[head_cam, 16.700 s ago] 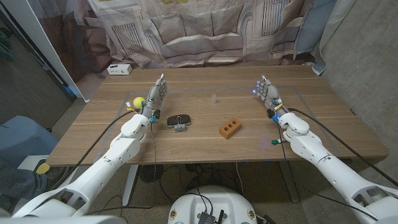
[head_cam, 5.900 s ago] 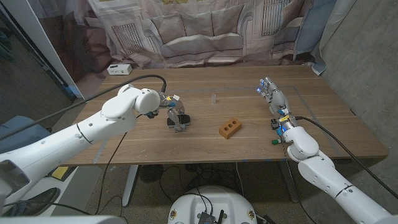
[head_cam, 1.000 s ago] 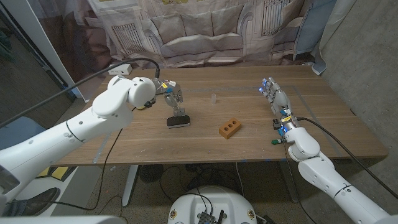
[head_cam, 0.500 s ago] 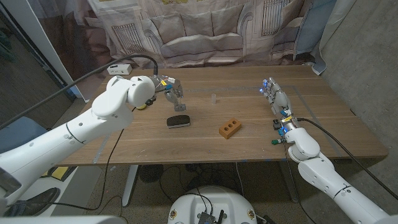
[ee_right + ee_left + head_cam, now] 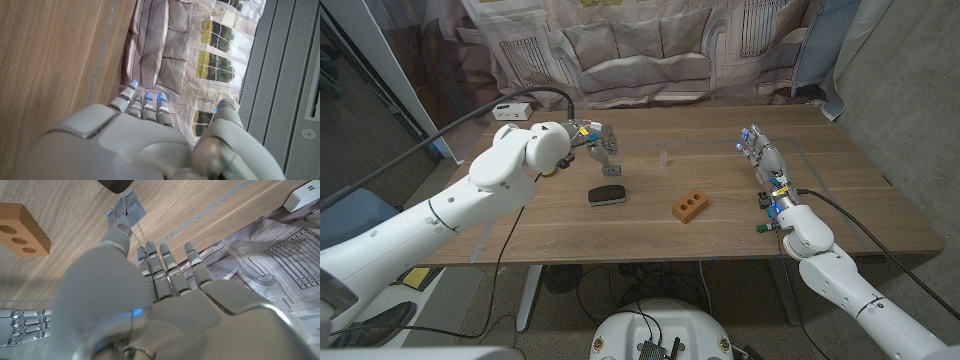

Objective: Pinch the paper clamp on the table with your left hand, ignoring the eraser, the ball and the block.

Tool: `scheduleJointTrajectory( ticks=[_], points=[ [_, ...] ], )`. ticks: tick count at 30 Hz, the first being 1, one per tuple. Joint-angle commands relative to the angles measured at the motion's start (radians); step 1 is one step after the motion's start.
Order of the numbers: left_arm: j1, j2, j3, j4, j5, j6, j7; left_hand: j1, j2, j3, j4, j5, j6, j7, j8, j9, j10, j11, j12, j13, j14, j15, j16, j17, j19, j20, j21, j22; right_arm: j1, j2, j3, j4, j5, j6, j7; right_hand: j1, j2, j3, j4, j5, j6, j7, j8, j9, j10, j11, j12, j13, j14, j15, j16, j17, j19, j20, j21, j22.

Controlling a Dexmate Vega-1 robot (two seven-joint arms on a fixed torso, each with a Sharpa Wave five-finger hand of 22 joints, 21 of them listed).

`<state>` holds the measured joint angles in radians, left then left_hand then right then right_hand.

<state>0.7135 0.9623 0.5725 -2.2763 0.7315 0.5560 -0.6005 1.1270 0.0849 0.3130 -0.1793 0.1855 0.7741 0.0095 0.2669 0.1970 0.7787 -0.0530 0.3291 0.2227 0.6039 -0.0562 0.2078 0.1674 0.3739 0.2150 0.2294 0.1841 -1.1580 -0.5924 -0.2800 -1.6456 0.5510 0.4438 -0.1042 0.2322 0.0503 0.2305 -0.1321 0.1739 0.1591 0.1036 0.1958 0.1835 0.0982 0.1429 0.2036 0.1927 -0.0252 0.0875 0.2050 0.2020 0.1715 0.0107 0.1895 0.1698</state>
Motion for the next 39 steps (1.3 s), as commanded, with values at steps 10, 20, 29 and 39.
scheduleJointTrajectory(
  ticks=[10,20,29,39],
  points=[
    [-0.008,-0.016,0.001,0.025,-0.102,0.0,0.101,0.051,0.027,0.038,0.014,0.006,0.126,-0.044,0.022,0.009,0.203,-0.122,0.025,-0.008,0.089,-0.072,-0.002,0.004,0.064,-0.016,0.011,-0.003,0.01,0.001,-0.005,0.006,0.005,-0.012,0.001,0.012,0.0,-0.002,-0.002,0.002,0.011,0.001,0.001,0.004,0.013,0.002,0.001,0.002,0.009,0.003,0.001,0.006,-0.001,0.002,0.003,0.002],
    [-0.025,-0.022,0.012,0.041,-0.141,-0.01,0.13,0.057,0.025,0.036,0.016,0.005,0.207,-0.044,0.042,0.012,0.284,-0.131,0.043,-0.007,0.155,-0.104,0.006,0.005,0.083,-0.054,0.006,-0.006,0.017,0.01,-0.011,0.019,0.006,-0.013,-0.001,0.011,0.0,-0.002,-0.001,0.002,0.013,0.002,0.001,0.004,0.015,0.003,0.001,0.002,0.01,0.003,0.001,0.006,-0.001,0.002,0.004,0.002],
    [-0.036,-0.02,0.028,0.037,-0.14,-0.003,0.159,0.074,0.027,0.046,0.01,0.005,0.255,-0.025,0.053,0.013,0.317,-0.108,0.047,-0.01,0.201,-0.113,0.007,0.003,0.095,-0.021,0.002,-0.007,0.022,0.017,-0.017,0.031,0.004,-0.01,-0.002,0.011,0.001,-0.003,-0.001,0.002,0.017,0.003,0.002,0.004,0.015,0.003,0.001,0.002,0.01,0.003,0.002,0.006,-0.001,0.003,0.003,0.002],
    [0.018,-0.024,0.004,0.028,-0.142,-0.033,0.294,0.101,0.024,0.044,0.007,0.0,0.31,-0.009,0.063,0.011,0.345,-0.082,0.066,0.019,0.339,-0.138,0.049,0.019,0.097,-0.06,-0.01,-0.009,0.025,0.022,-0.02,0.034,0.011,-0.014,-0.004,0.012,0.001,-0.003,-0.001,0.002,0.019,0.003,0.002,0.004,0.016,0.002,0.001,0.002,0.009,0.003,0.001,0.006,-0.002,0.004,0.003,0.002]
  ],
)
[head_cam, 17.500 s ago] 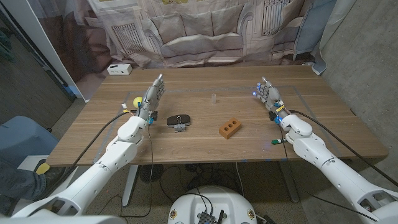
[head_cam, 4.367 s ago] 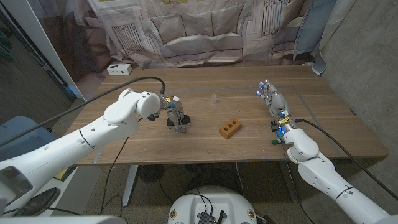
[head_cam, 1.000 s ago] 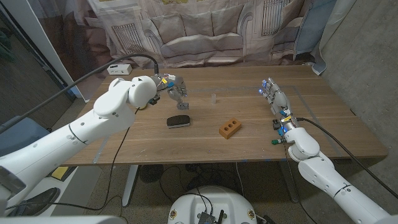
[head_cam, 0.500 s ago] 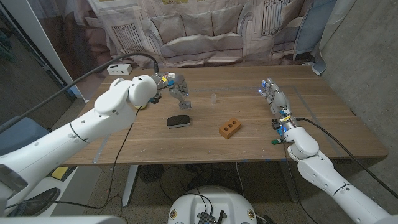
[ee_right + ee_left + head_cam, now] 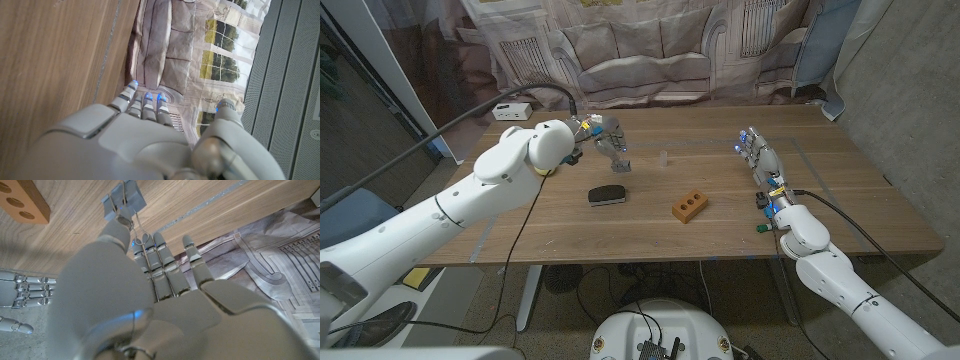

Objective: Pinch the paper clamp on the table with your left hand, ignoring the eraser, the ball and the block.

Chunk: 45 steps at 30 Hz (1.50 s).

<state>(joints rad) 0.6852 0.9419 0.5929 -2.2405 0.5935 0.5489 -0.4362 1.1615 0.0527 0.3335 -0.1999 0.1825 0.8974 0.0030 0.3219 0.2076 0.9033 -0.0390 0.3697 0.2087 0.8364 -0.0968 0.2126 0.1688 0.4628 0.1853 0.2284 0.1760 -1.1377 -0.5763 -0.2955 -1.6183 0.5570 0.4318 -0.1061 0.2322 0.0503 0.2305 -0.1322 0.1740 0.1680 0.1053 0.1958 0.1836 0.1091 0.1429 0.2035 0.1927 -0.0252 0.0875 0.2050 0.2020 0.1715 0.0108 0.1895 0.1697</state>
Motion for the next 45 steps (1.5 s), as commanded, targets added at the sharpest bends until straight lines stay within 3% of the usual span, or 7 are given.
scheduleJointTrajectory(
  ticks=[1,4,10,19,29,38,45],
  points=[
    [0.05,-0.003,-0.017,-0.009,0.002,-0.025,0.141,0.075,0.051,0.018,0.025,0.002,0.193,-0.001,0.007,-0.001,0.228,-0.097,0.036,0.049,0.149,-0.108,0.06,0.02,0.013,-0.044,-0.009,-0.001,0.005,0.004,-0.005,0.008,0.002,-0.001,-0.001,0.012,0.001,-0.003,-0.001,0.002,0.011,0.002,0.002,0.004,0.005,0.003,0.001,0.002,0.009,0.003,0.001,0.006,-0.001,0.003,0.003,0.002],
    [0.048,0.001,-0.018,-0.009,-0.004,-0.034,0.136,0.087,0.043,0.012,0.022,0.003,0.205,-0.005,0.009,-0.001,0.232,-0.11,0.046,0.067,0.18,-0.118,0.07,0.021,0.01,-0.068,-0.014,-0.001,0.003,0.003,-0.003,0.005,0.007,-0.005,-0.002,0.012,0.001,-0.003,-0.001,0.002,0.011,0.002,0.002,0.003,0.004,0.003,0.001,0.002,0.009,0.004,0.001,0.006,-0.002,0.003,0.003,0.002],
    [0.021,0.002,0.006,-0.004,0.011,-0.048,0.092,0.092,0.039,0.011,0.025,0.004,0.211,-0.002,0.008,0.0,0.24,-0.103,0.058,0.086,0.171,-0.113,0.055,0.01,-0.005,-0.085,-0.022,-0.002,0.002,-0.004,-0.001,0.001,0.005,-0.006,0.0,0.012,0.001,-0.003,-0.001,0.002,0.012,0.002,0.002,0.003,0.004,0.003,0.0,0.002,0.008,0.004,0.001,0.006,-0.002,0.004,0.003,0.002],
    [0.02,-0.01,0.009,-0.002,0.016,-0.039,0.081,0.099,0.038,0.001,0.029,0.005,0.211,0.0,0.004,0.001,0.227,-0.102,0.064,0.116,0.215,-0.121,0.072,0.018,-0.009,-0.098,-0.027,-0.002,-0.009,-0.015,0.006,-0.013,0.007,-0.01,-0.002,0.012,0.002,-0.004,-0.001,0.002,0.013,0.004,0.002,0.003,0.004,0.003,0.0,0.002,0.008,0.003,0.001,0.006,-0.003,0.003,0.003,0.002],
    [-0.007,-0.015,0.036,0.003,0.048,-0.041,0.04,0.115,0.039,-0.005,0.026,0.007,0.213,0.003,0.002,0.003,0.222,-0.093,0.075,0.148,0.217,-0.117,0.074,0.023,-0.024,-0.115,-0.033,-0.002,-0.01,-0.021,0.012,-0.017,0.012,-0.017,0.0,0.012,0.002,-0.004,-0.001,0.002,0.014,0.004,0.002,0.003,0.004,0.003,0.0,0.002,0.008,0.003,0.0,0.006,-0.003,0.002,0.003,0.002],
    [-0.02,-0.039,0.044,0.023,0.051,-0.033,0.024,0.11,0.044,-0.001,0.035,0.012,0.212,-0.001,0.001,0.005,0.212,-0.099,0.079,0.177,0.175,-0.1,0.035,0.004,-0.03,-0.116,-0.035,-0.002,-0.004,-0.02,0.012,-0.007,0.018,-0.02,0.005,0.012,0.003,-0.004,-0.001,0.002,0.015,0.004,0.001,0.003,0.005,0.003,0.0,0.002,0.007,0.003,0.0,0.006,-0.003,0.002,0.003,0.002],
    [-0.05,-0.045,0.069,0.038,0.07,-0.031,-0.023,0.093,0.051,0.005,0.045,0.015,0.186,-0.003,-0.01,0.007,0.195,-0.097,0.071,0.19,0.153,-0.085,0.007,-0.002,-0.035,-0.1,-0.036,-0.003,-0.001,-0.016,0.012,-0.001,0.019,-0.017,0.005,0.012,0.004,-0.004,0.0,0.002,0.015,0.002,0.001,0.003,0.004,0.002,0.0,0.002,0.007,0.003,0.0,0.006,-0.004,0.001,0.003,0.002]
  ],
)
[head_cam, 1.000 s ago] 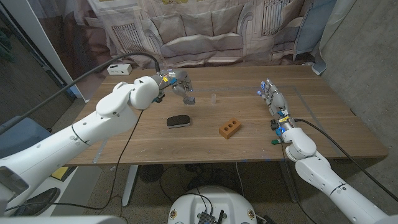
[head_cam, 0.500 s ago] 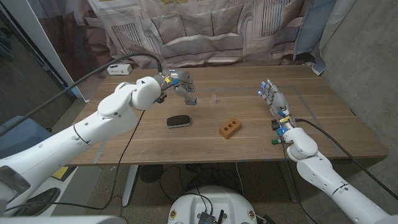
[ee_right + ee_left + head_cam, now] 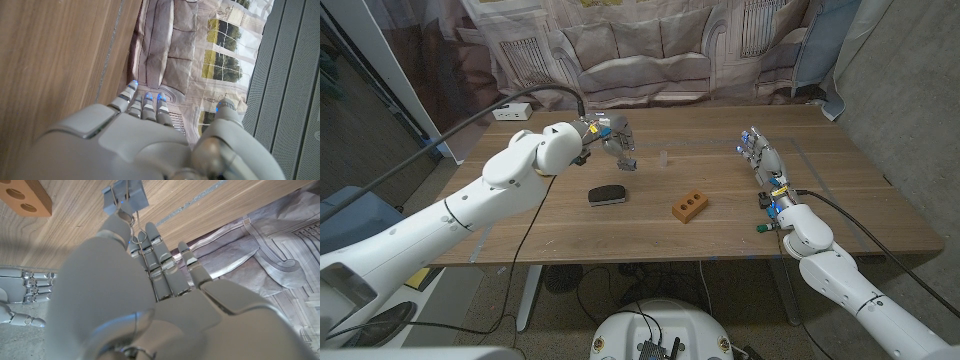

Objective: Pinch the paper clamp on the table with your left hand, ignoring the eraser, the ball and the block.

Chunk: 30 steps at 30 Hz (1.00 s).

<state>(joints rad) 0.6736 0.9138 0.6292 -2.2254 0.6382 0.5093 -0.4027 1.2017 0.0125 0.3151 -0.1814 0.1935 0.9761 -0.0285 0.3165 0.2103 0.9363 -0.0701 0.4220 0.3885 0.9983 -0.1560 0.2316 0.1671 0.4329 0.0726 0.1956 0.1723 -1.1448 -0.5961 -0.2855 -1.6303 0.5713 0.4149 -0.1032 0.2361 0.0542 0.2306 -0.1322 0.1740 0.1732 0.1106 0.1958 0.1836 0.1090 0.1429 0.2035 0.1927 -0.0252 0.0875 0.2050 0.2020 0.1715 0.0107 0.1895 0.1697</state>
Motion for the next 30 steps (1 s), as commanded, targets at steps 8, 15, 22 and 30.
scheduleJointTrajectory(
  ticks=[8,15,22,30],
  points=[
    [-0.06,-0.022,0.042,0.038,0.028,-0.003,-0.091,0.039,0.088,0.032,0.028,0.007,0.077,0.026,-0.017,0.007,0.148,-0.075,0.007,0.022,-0.036,-0.014,-0.039,-0.002,-0.013,0.022,-0.004,0.001,0.005,0.007,0.002,0.014,0.005,0.002,-0.003,0.009,0.0,-0.004,-0.001,0.002,0.01,-0.002,0.001,0.003,0.005,0.003,0.0,0.003,0.007,0.004,0.0,0.006,-0.004,0.003,0.003,0.002],
    [-0.068,-0.027,0.043,0.049,0.03,-0.014,-0.096,0.028,0.086,0.042,0.028,0.011,0.041,0.032,-0.032,0.011,0.117,-0.069,-0.014,0.03,-0.075,-0.004,-0.057,-0.003,-0.021,0.035,-0.004,0.002,0.005,0.01,0.002,0.015,0.001,0.007,-0.006,0.01,0.001,-0.004,-0.001,0.002,0.01,-0.002,0.0,0.003,0.005,0.002,0.0,0.003,0.006,0.002,0.0,0.006,-0.004,0.002,0.003,0.002],
    [-0.072,-0.03,0.039,0.057,0.026,-0.025,-0.093,0.009,0.079,0.047,0.029,0.013,0.006,0.043,-0.051,0.013,0.078,-0.051,-0.054,0.013,-0.122,0.01,-0.064,-0.004,-0.029,0.051,-0.004,0.002,0.004,0.013,0.002,0.017,-0.002,0.01,-0.011,0.01,0.001,-0.004,-0.001,0.003,0.01,-0.002,0.0,0.003,0.005,0.004,-0.001,0.003,0.007,0.004,0.0,0.006,-0.004,0.002,0.003,0.002],
    [-0.067,-0.03,0.031,0.059,0.018,-0.028,-0.087,-0.015,0.076,0.05,0.032,0.014,-0.04,0.046,-0.076,0.013,0.036,-0.041,-0.094,-0.003,-0.173,0.032,-0.065,-0.005,-0.035,0.083,-0.003,0.003,0.001,0.013,0.004,0.013,-0.003,0.012,-0.014,0.01,0.001,-0.005,-0.001,0.003,0.01,-0.001,0.0,0.003,0.005,0.003,-0.001,0.003,0.006,0.003,0.0,0.006,-0.004,0.002,0.003,0.002]
  ],
)
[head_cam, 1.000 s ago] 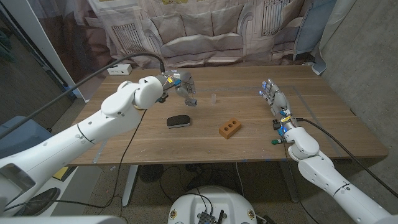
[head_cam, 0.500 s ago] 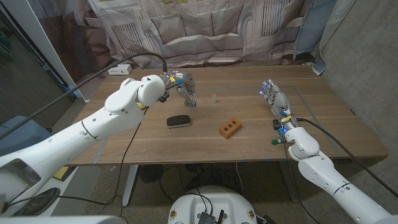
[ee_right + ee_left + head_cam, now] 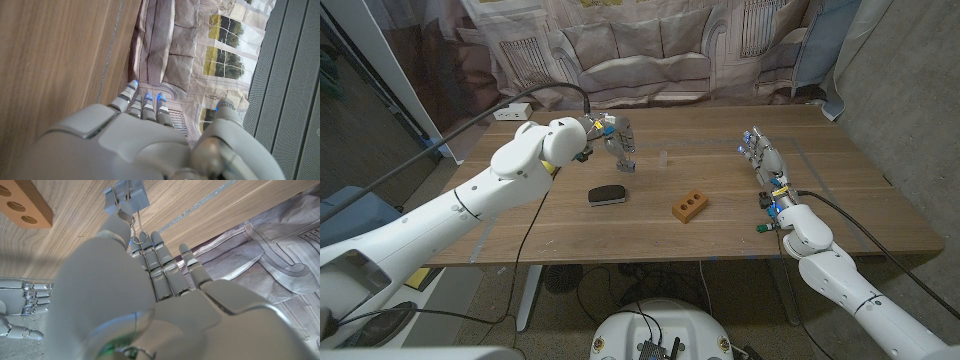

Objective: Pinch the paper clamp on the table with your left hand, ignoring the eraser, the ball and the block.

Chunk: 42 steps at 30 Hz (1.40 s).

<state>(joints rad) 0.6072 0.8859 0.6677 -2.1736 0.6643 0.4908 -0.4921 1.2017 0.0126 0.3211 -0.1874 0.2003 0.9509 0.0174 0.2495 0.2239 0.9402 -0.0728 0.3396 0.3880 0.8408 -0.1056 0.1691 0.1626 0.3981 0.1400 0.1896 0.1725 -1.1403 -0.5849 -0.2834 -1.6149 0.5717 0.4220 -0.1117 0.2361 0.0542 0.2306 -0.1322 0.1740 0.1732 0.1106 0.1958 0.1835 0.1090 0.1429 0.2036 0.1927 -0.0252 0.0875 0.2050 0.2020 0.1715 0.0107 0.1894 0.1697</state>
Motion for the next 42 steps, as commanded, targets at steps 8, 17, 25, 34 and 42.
scheduleJointTrajectory(
  ticks=[8,17,25,34,42],
  points=[
    [0.006,0.002,-0.01,0.002,-0.005,-0.008,0.007,-0.033,0.069,0.046,0.039,0.007,-0.059,0.001,-0.03,0.0,-0.003,-0.032,-0.041,-0.014,-0.052,-0.007,-0.002,0.0,-0.004,0.03,0.005,0.004,-0.008,0.0,0.003,-0.009,-0.007,0.006,-0.007,0.012,0.002,-0.004,-0.001,0.003,0.01,-0.001,0.0,0.003,0.005,0.004,-0.001,0.003,0.007,0.003,0.0,0.006,-0.004,0.002,0.003,0.002],
    [0.016,0.012,-0.016,-0.011,-0.001,0.006,0.0,-0.046,0.063,0.044,0.041,0.006,-0.079,0.001,-0.039,-0.001,-0.021,-0.03,-0.057,-0.02,-0.073,-0.002,-0.001,0.001,-0.008,0.038,0.005,0.004,-0.014,-0.006,0.005,-0.019,-0.009,0.005,-0.006,0.013,0.003,-0.004,-0.002,0.003,0.012,-0.001,0.0,0.003,0.006,0.003,-0.001,0.003,0.007,0.004,0.0,0.005,-0.004,0.002,0.003,0.002],
    [0.023,0.012,-0.017,-0.006,-0.003,0.004,0.017,-0.062,0.063,0.046,0.044,0.005,-0.096,0.006,-0.045,-0.001,-0.038,-0.025,-0.073,-0.027,-0.088,0.001,0.002,0.001,-0.023,0.017,0.001,0.005,-0.019,-0.007,0.007,-0.025,-0.005,0.002,-0.007,0.014,0.003,-0.004,-0.002,0.003,0.011,-0.002,-0.001,0.003,0.006,0.003,-0.001,0.003,0.007,0.003,0.0,0.005,-0.004,0.002,0.003,0.002],
    [0.022,0.008,-0.007,-0.004,0.024,0.019,0.01,-0.08,0.057,0.046,0.044,0.004,-0.137,0.005,-0.057,-0.003,-0.071,-0.021,-0.097,-0.036,-0.113,0.005,0.001,0.002,-0.035,-0.022,0.002,0.006,-0.02,-0.007,0.008,-0.026,-0.005,0.002,-0.008,0.015,0.003,-0.004,-0.002,0.003,0.012,-0.002,-0.001,0.003,0.005,0.003,-0.001,0.003,0.008,0.003,0.0,0.005,-0.005,0.002,0.003,0.002],
    [0.03,0.003,-0.015,0.011,0.004,0.021,0.019,-0.101,0.052,0.039,0.051,0.001,-0.148,0.006,-0.058,-0.003,-0.079,-0.023,-0.102,-0.04,-0.121,0.009,0.004,0.003,-0.038,-0.022,0.004,0.006,-0.014,-0.006,0.004,-0.02,-0.008,0.003,-0.003,0.015,0.004,-0.004,-0.002,0.003,0.011,-0.002,-0.001,0.003,0.007,0.002,0.0,0.003,0.007,0.002,0.0,0.005,-0.004,0.002,0.003,0.002]
  ],
)
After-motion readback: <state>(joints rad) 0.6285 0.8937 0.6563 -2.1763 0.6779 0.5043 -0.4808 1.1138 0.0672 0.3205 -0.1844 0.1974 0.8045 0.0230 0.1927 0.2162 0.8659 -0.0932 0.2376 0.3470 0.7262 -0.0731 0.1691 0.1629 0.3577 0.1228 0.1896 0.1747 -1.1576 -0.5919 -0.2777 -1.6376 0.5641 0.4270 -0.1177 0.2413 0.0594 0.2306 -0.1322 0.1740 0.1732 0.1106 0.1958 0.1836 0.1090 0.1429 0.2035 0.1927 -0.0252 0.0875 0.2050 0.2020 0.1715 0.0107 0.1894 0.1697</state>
